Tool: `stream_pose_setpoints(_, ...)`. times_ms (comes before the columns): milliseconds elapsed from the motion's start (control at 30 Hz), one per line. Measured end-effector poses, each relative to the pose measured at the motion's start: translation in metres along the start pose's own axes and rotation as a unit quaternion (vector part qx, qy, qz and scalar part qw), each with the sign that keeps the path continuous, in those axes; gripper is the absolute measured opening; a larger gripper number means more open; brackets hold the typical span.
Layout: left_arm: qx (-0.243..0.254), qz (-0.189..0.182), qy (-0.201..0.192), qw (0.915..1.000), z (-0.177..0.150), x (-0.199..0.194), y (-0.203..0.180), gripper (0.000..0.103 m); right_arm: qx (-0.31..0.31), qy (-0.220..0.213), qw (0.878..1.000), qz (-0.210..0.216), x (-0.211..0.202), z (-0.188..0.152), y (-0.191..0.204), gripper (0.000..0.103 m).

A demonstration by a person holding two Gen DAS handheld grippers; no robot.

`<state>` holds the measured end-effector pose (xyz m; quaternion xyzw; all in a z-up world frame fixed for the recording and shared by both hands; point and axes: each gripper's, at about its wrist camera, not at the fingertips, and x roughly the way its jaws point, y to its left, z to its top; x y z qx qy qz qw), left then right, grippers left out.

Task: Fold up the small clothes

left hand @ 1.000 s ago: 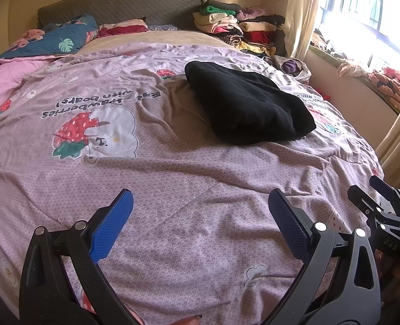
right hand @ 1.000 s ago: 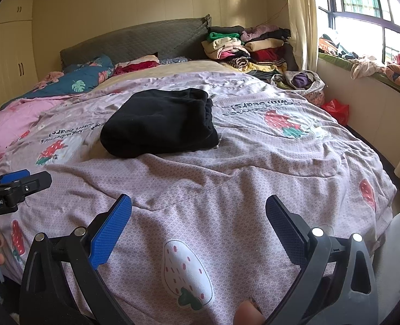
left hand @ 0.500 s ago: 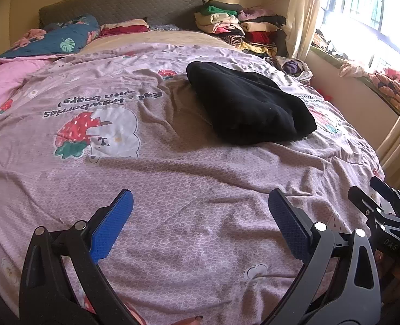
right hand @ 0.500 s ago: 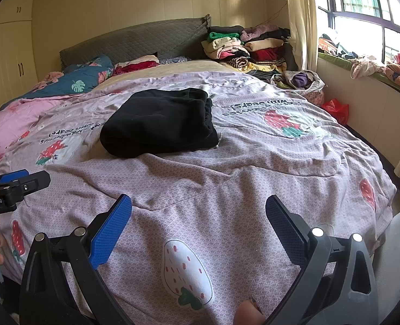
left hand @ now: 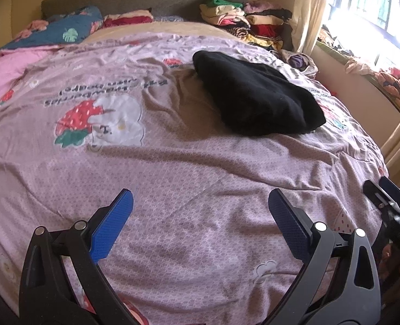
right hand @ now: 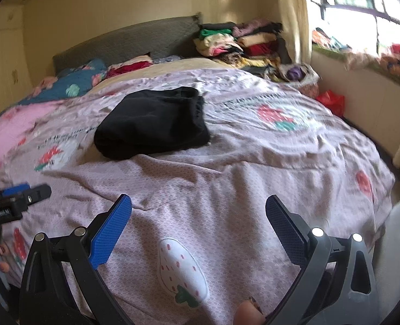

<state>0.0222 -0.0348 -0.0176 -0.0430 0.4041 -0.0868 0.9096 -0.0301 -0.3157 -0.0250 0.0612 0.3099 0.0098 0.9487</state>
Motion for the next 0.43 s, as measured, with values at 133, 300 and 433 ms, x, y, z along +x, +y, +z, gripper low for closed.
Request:
stream_pose_setpoints(133, -0.022, 0.002, 0.006, 0.9997, 0.004, 0.005, 0.023, 0.094, 0.067, -0.009, 0.997, -0.048, -0.015, 0.002, -0.046, 0.099)
stream_pose_setpoints(300, -0.103, 0.091, -0.005, 0.9905, 0.031, 0.011, 0.133, 0.094, 0.184, -0.012, 0.951, -0.248, -0.038, -0.006, -0.185, 0.098)
stream_pose_setpoints(433, -0.17, 0.213, -0.019, 0.962, 0.054, 0.003, 0.249, 0.094, 0.292, 0.055, 0.858, -0.419, -0.054, -0.044, -0.324, 0.099)
